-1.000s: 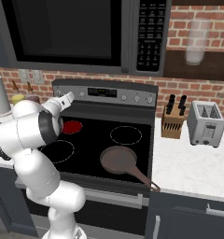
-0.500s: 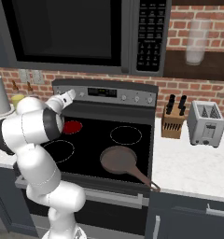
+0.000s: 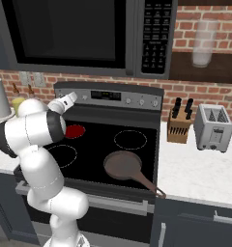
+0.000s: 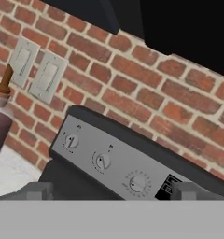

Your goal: Turn off the rear left burner of the stove.

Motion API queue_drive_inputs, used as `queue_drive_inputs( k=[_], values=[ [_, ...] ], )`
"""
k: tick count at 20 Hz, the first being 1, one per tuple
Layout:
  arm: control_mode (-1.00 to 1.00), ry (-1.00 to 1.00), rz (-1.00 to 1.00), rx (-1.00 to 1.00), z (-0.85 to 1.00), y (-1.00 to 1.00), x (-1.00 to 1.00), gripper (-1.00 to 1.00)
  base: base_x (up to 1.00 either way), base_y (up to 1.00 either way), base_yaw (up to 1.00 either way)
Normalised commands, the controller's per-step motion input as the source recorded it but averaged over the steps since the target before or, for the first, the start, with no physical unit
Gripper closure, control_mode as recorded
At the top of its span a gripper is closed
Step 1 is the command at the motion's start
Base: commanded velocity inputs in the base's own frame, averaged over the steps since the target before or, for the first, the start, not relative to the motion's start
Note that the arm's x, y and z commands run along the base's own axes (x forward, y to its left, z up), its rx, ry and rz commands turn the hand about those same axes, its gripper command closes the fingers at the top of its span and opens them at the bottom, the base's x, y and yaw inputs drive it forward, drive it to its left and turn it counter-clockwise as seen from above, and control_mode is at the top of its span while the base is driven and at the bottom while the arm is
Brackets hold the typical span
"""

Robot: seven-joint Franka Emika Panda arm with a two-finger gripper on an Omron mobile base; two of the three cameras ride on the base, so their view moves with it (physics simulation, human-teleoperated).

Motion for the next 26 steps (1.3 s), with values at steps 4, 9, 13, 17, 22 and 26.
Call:
queue_drive_inputs(
  k=[4, 9, 13, 17, 22, 26],
  values=[
    [-1.0, 0.0, 0.0, 0.0, -0.1, 0.18, 0.0, -1.0, 0.0, 0.0, 0.0],
    [-1.0, 0.0, 0.0, 0.0, -0.15, 0.15, 0.01, -1.0, 0.0, 0.0, 0.0],
    [-1.0, -0.01, 0.0, 0.0, -0.18, 0.04, 0.14, -1.0, 0.0, 0.0, 0.0],
    [-1.0, -0.03, 0.0, 0.0, -0.18, 0.0, 0.18, -1.0, 0.0, 0.0, 0.0],
    [-1.0, -0.04, 0.0, 0.0, -0.09, 0.0, 0.21, -1.0, 0.0, 0.0, 0.0],
    [-1.0, -0.02, 0.0, 0.0, -0.02, 0.0, 0.18, -1.0, 0.0, 0.0, 0.0]
  ],
)
